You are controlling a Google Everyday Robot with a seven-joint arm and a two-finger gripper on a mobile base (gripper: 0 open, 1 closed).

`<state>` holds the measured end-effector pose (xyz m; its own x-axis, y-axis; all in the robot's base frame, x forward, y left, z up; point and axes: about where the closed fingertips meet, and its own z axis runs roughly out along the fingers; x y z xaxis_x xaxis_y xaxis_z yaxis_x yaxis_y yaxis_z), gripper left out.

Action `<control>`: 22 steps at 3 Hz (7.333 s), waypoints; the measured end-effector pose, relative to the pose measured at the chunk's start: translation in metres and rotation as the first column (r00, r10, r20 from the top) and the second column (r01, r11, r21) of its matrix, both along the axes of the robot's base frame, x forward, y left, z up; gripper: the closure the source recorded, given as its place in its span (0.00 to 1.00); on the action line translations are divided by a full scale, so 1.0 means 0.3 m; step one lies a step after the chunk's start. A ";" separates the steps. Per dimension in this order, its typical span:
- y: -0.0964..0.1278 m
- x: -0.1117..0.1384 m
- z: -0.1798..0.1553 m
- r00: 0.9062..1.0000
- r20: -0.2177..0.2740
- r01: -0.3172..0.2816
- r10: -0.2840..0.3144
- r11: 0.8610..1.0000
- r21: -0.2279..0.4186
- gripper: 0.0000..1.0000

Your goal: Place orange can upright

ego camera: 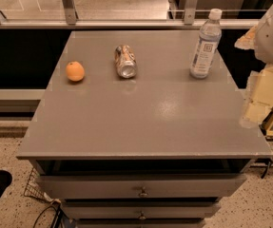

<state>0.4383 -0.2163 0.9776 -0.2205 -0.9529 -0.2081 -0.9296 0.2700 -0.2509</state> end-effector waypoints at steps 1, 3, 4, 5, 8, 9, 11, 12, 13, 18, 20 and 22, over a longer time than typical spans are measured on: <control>0.000 0.000 0.000 1.000 0.000 0.000 0.000 1.000 0.000 0.00; -0.008 0.116 0.014 0.994 -0.043 0.105 -0.103 0.993 0.044 0.00; 0.012 0.309 0.083 0.961 -0.051 0.278 -0.273 0.939 0.202 0.00; 0.069 0.427 0.167 0.937 -0.014 0.330 -0.348 0.874 0.357 0.00; 0.156 0.538 0.275 0.911 0.053 0.321 -0.410 0.782 0.534 0.00; 0.155 0.563 0.258 0.887 0.035 0.376 -0.461 0.762 0.527 0.00; 0.273 0.770 0.106 0.814 -0.132 0.544 -0.565 0.664 0.513 0.00; 0.288 0.782 0.110 0.815 -0.140 0.546 -0.562 0.664 0.512 0.00; 0.289 0.783 0.127 0.815 -0.141 0.546 -0.562 0.664 0.511 0.00; 0.289 0.783 0.130 0.815 -0.140 0.546 -0.562 0.664 0.512 0.00; 0.289 0.782 0.130 0.815 -0.140 0.546 -0.562 0.664 0.512 0.00; 0.153 0.573 0.553 0.700 0.129 0.546 -0.703 0.642 0.539 0.00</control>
Offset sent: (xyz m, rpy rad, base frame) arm 0.0088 -0.0022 0.0048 0.0004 0.0019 -0.0375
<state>0.6101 -0.1705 1.1435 -0.5784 -0.3929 -0.7149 -0.3873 0.9035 -0.1832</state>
